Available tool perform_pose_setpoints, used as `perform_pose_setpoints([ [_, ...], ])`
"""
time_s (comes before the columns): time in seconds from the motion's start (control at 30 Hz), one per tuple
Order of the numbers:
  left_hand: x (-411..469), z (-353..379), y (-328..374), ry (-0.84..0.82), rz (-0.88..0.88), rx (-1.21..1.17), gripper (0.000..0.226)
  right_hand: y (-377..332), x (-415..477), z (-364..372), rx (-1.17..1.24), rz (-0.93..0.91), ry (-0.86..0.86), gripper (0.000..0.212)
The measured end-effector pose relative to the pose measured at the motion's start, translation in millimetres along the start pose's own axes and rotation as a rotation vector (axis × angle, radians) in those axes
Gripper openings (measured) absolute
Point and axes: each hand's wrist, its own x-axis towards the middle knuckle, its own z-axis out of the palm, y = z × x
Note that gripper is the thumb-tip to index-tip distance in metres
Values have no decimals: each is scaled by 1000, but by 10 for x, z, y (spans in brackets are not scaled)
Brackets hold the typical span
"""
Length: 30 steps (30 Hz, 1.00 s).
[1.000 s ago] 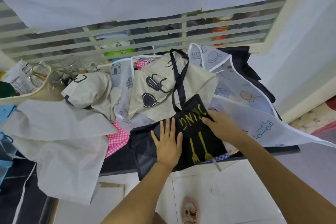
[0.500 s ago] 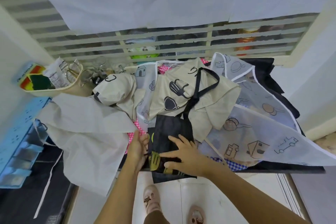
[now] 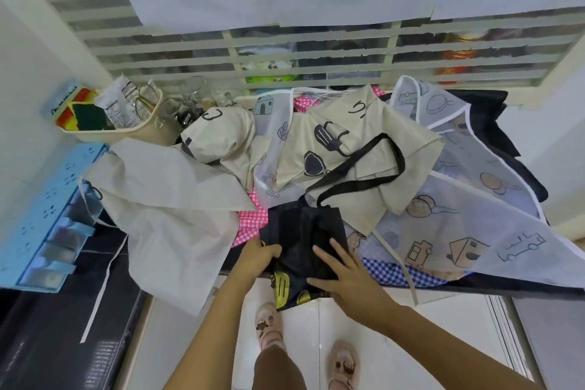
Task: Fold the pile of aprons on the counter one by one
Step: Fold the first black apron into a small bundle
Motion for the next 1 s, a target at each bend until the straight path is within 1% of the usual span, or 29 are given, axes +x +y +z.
perform_pose_setpoints([
  [0.07,-8,29,-15,-8,26,-98,30,26,-40,103,6,-52,6,69],
  [0.13,3,114,22,95,16,-88,42,57,-82,144,51,-94,1,66],
  [0.17,10,165,44,149,15,-75,42,64,-98,141,103,-93,-14,60],
  [0.27,71,313,107,227,-15,-49,36,34,-153,0,435,-9,-127,39],
  [0.3,98,345,120,231,-41,-44,36,6,-169,-68,554,38,-115,35],
  [0.33,121,363,142,230,-67,-56,34,-22,-167,-138,651,102,-38,32],
  [0.37,149,369,149,223,-82,-87,31,-40,-144,-190,734,195,82,31],
  [0.43,208,363,159,208,-119,-129,22,-69,-43,-296,880,475,316,42],
  [0.47,226,350,174,205,-147,-136,25,-81,30,-345,968,613,370,48],
  [0.5,245,347,186,210,-168,-157,29,-83,117,-383,1051,732,385,52],
  [0.53,253,345,199,208,-180,-188,30,-72,206,-433,1106,821,376,53],
  [0.6,270,343,201,193,-183,-233,29,-11,362,-513,1114,925,258,52],
  [0.63,262,343,206,181,-190,-242,28,16,425,-567,1077,936,158,52],
  [0.7,227,330,208,151,-213,-257,23,37,515,-691,921,899,-30,53],
  [0.77,184,306,188,110,-233,-280,15,21,550,-826,819,860,-117,51],
  [0.8,159,277,175,88,-244,-294,11,12,555,-866,838,851,-128,50],
  [0.83,121,254,168,65,-253,-315,8,1,541,-883,899,853,-148,51],
  [0.9,59,204,136,12,-235,-348,7,-52,482,-871,1109,900,-169,54],
  [1.0,-65,109,132,-92,-117,-355,22,-193,414,-831,1412,982,-165,54],
])
